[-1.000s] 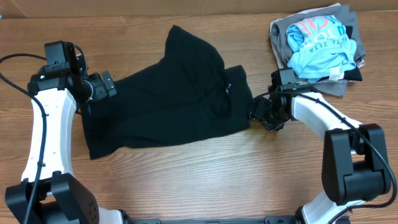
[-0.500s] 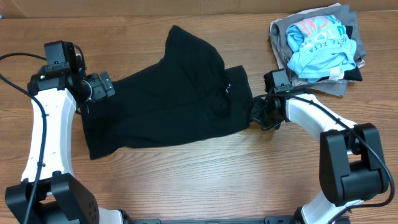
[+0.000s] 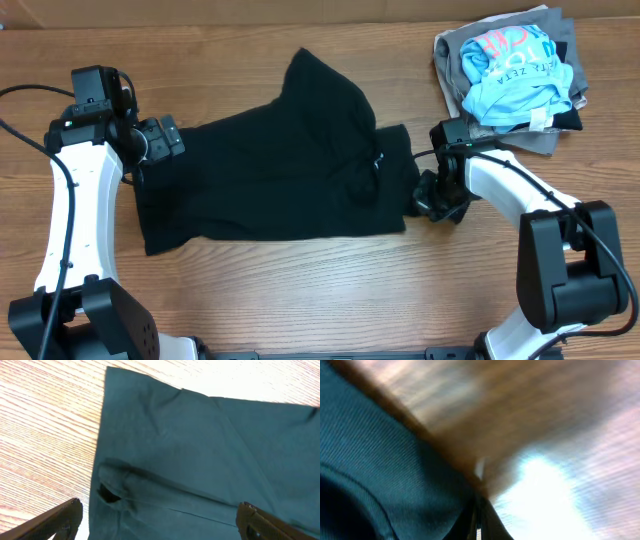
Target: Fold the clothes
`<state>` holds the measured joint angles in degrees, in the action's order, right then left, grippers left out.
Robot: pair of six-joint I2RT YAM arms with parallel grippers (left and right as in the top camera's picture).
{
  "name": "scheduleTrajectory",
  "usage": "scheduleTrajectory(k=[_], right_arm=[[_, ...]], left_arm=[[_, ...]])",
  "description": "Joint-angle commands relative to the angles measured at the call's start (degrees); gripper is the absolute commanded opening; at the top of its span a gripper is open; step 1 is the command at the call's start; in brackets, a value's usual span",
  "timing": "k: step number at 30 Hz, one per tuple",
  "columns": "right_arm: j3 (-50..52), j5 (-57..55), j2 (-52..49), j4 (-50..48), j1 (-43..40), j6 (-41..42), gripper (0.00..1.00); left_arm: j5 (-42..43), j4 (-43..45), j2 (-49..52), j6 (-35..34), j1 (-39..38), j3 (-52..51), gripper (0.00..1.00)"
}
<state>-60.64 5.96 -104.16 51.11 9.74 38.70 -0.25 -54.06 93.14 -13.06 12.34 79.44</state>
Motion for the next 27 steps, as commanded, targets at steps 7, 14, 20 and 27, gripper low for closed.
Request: scheduleTrajectory(k=[7,14,20,27], right_arm=[[0.7,-9.86,0.15,8.7,-0.48,8.7,0.04],[0.7,-9.81,3.02,13.9,-0.44,7.74,0.04],[-0.07,-9.31,6.97,14.53,-1.14,1.29,0.87],[-11.1,-7.98,12.02,20.11,-1.25,-11.13,1.0]], left_arm=[[-0.15,0.11,0.48,1.29,-0.5,0.92,1.0],[-0.11,-0.22,2.6,1.31,-0.83,0.9,1.0],[-0.07,0.0,4.7,1.36,-0.98,0.87,1.0],[4.42,6.23,5.35,10.99,-1.14,1.01,1.0]])
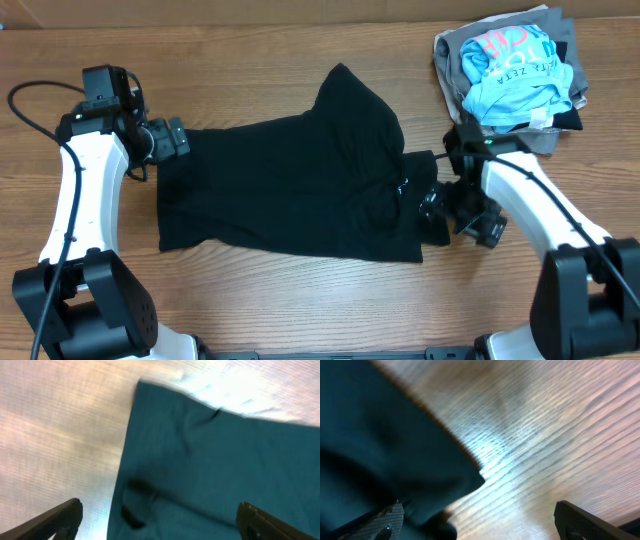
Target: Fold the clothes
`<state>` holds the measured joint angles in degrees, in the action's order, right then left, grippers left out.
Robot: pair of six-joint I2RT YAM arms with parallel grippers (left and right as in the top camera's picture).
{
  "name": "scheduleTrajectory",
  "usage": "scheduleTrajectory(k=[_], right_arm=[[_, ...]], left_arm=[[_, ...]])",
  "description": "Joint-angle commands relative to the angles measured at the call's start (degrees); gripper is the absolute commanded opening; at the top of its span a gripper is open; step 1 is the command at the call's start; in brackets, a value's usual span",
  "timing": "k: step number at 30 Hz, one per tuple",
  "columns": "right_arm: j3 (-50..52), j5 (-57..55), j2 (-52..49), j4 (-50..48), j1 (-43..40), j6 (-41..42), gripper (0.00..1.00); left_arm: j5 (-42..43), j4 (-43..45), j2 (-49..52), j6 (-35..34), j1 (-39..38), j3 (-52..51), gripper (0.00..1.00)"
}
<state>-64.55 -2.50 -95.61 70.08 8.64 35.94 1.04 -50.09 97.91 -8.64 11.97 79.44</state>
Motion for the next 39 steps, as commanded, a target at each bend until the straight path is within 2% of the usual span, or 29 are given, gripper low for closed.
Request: scheduleTrajectory(k=[1,6,12,16,20,27,31,35,39], right_arm=[[-9.42,1.55,3.54,2.08,-0.13,-10.71,1.0],[-21.84,6.71,3.52,4.39,-0.13,-19.45,1.0],[-30.75,7.5,3.52,2.4,-0.02,-21.42,0.98],[-31.54,8.68,3.48,-0.61,0.02,-21.46,0.91],[-31.52,9.09,2.91,-3.58,0.68,-21.46,0.88],[-31.52,9.03,1.66,-10.32,4.22,-22.27,0.84],[-31.52,9.03,0.44,-13.68,6.27,-22.25,0.79],[-31.52,9.01,-1.84,-16.46,7.45,-22.27,0.77],[-31.52,9.05,-4.96,-18.82,7.72,-22.27,0.76]], left_arm=[[3.89,3.21,0.7,7.13,-0.76,1.18,0.98],[6.67,7.96,4.35,9.05,-0.76,4.9,0.9],[5.84,2.84,17.99,11.54,-0.72,18.36,0.93],[6.08,1.86,25.16,12.17,-0.72,24.46,0.95],[4.55,1.92,28.13,15.56,-0.74,24.87,0.95],[3.02,2.36,32.28,17.46,-0.74,24.87,0.93],[2.99,2.27,33.51,17.42,-0.74,24.85,0.85],[2.51,2.08,33.73,17.38,-0.76,24.79,0.65],[1.11,2.99,34.23,16.02,-0.76,24.65,0.65]])
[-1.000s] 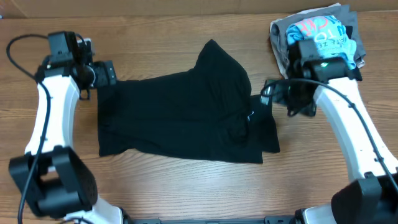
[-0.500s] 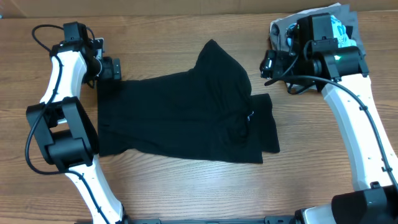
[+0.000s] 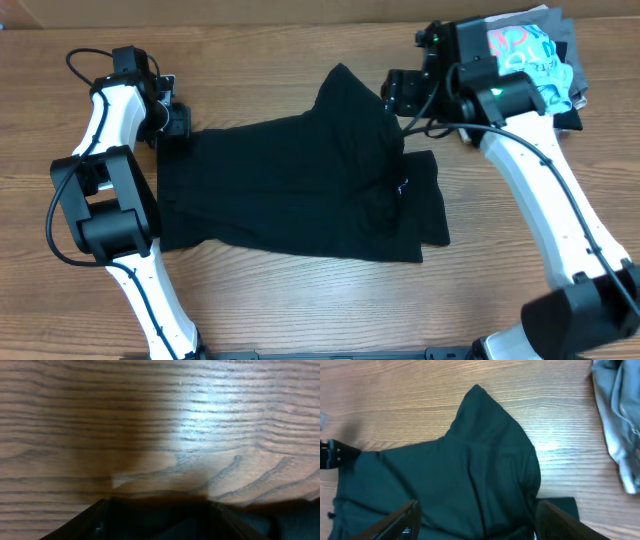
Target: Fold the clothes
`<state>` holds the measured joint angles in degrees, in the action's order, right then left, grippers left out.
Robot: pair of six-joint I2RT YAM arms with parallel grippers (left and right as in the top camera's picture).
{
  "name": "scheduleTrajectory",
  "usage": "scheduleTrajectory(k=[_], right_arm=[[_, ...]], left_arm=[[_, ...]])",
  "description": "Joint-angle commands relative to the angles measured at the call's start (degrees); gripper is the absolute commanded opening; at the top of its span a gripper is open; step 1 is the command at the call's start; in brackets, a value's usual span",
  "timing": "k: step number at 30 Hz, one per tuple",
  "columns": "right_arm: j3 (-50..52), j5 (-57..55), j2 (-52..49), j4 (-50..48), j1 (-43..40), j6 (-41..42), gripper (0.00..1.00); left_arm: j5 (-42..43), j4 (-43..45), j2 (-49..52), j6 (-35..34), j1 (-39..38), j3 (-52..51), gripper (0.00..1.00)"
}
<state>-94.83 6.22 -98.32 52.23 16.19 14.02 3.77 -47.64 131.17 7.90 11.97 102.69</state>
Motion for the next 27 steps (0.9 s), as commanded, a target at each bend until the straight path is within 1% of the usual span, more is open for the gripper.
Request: scheduleTrajectory(k=[1,3,4,5,7,9,11,13,16,20,24,25,27], right_arm=[[-1.25,0.31,-3.06,-1.64,0.2,-0.35,0.76],[-1.25,0.31,-4.61,-3.06,0.22,-0.35,0.74],[-1.25,0.31,-5.31,-3.91,0.22,-0.35,0.73],[-1.25,0.28,-6.32,-5.4,0.22,-0.37,0.72],[-1.25,0.28,-7.37,-7.3,0.22,-0.39,0.72],[-1.25,-0.15,-8.85,-10.38,0.22,-0.37,0.71],[-1.22,-0.7,-10.58,-13.57,0.26,-0.57,0.72],[-1.22,-0.79,-12.55,-16.72,0.26,-0.57,0.75],[-1.25,-1.53,-16.09,-20.48,0.26,-0.57,0.78],[-1.25,-2.32,-21.31,-23.17,0.26,-0.55,0.79],[-1.25,-3.37,-25.33,-24.13,0.26,-0.55,0.8],[-1.25,-3.8,-26.16,-24.28,0.26,-0.52,0.79],[-1.25,-4.74,-27.54,-24.59,0.26,-0.55,0.68]], left_arm=[[-1.7,0.74,1.01,-0.7,-0.74,1.4,0.64],[-1.7,0.74,1.2,-0.68,-0.74,1.4,0.5],[-1.75,0.66,1.27,-0.68,-0.74,1.4,0.38],[-1.88,0.22,1.31,-0.68,-0.74,1.4,0.18],[-1.88,-0.28,1.31,-0.68,-0.74,1.4,0.04],[-1.9,-1.16,1.31,-0.74,-0.74,1.4,0.04],[-3.1,-2.01,1.31,-2.45,-0.74,1.4,0.04],[-4.42,-3.58,1.22,-4.37,-0.63,1.4,0.04],[-5.25,-6.75,0.76,-6.38,-0.15,1.42,0.04],[-5.7,-11.34,-0.2,-10.36,0.7,1.49,0.04],[-5.68,-13.88,-1.01,-11.39,1.18,1.55,0.04],[-5.68,-14.14,-1.03,-11.39,1.2,1.57,0.04],[-5.68,-14.51,-1.03,-11.37,1.2,1.57,0.04]])
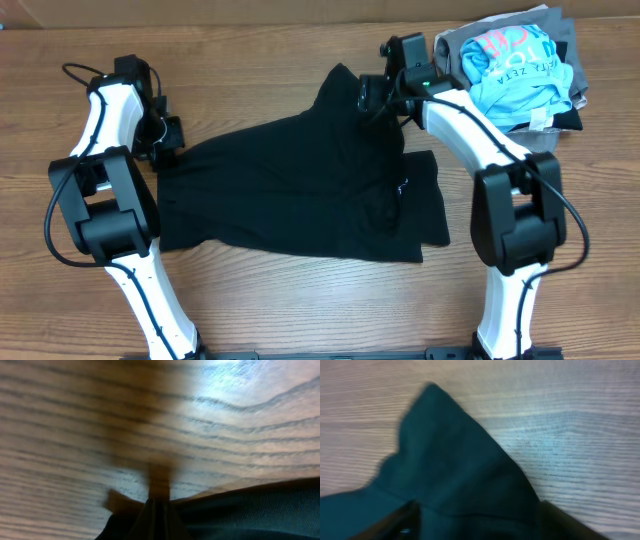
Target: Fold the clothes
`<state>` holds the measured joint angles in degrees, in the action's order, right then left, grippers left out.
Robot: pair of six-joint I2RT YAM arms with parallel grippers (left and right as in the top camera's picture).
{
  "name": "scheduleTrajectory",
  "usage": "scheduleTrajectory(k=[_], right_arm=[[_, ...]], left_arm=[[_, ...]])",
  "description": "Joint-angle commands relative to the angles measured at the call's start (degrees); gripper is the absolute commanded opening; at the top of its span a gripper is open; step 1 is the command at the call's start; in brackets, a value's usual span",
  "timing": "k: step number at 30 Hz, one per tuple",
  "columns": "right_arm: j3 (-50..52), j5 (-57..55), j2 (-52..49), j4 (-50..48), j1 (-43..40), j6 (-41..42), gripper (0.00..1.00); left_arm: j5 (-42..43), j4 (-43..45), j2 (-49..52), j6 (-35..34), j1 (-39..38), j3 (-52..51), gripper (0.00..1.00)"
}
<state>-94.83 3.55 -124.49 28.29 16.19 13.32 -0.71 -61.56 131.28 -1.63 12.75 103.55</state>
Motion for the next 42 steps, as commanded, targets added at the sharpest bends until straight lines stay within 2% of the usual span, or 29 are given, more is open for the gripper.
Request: scheduleTrajectory(k=[1,11,21,23,24,25,27,29,33,42], right_arm=[[-1.25,-2.51,-2.29,-0.92,0.26,0.15,0.66],[-1.25,-5.03,-8.15,-5.75,0.26,0.15,0.65],[-1.25,-5.84,-8.44,-12.41,0.26,0.35,0.64],[-1.25,-5.84,-8.46,-12.52,0.55,0.33,0.59],[-1.25,-5.81,-8.46,-12.46,0.72,0.33,0.52],[-1.25,-5.81,-8.46,-12.37,0.98,0.33,0.39],[-1.25,-5.86,-8.48,-12.02,1.66,0.24,0.25],[-1.25,-5.88,-8.46,-11.43,2.21,0.11,0.22],[-1.51,-6.1,-8.39,-9.07,2.4,0.15,0.04],[-14.21,-7.76,-4.66,11.23,0.72,0.52,0.04]], left_arm=[[-1.22,-0.66,-1.14,-1.81,0.39,0.72,0.04],[-1.22,-0.79,-1.14,-1.84,0.39,0.72,0.04],[-1.2,-0.79,-1.14,-1.84,0.35,0.72,0.04],[-1.2,-0.79,-1.14,-1.84,0.35,0.72,0.04],[-1.2,-0.79,-1.14,-1.84,0.35,0.72,0.04],[-1.2,-0.79,-1.14,-1.84,0.35,0.72,0.04],[-1.22,-0.83,-1.14,-1.84,0.35,0.72,0.04],[-1.2,-0.9,-1.14,-1.84,0.35,0.72,0.04],[-1.51,-0.79,-1.14,-1.79,0.35,0.72,0.04],[-2.78,-0.07,-1.14,-1.81,0.42,0.72,0.04]])
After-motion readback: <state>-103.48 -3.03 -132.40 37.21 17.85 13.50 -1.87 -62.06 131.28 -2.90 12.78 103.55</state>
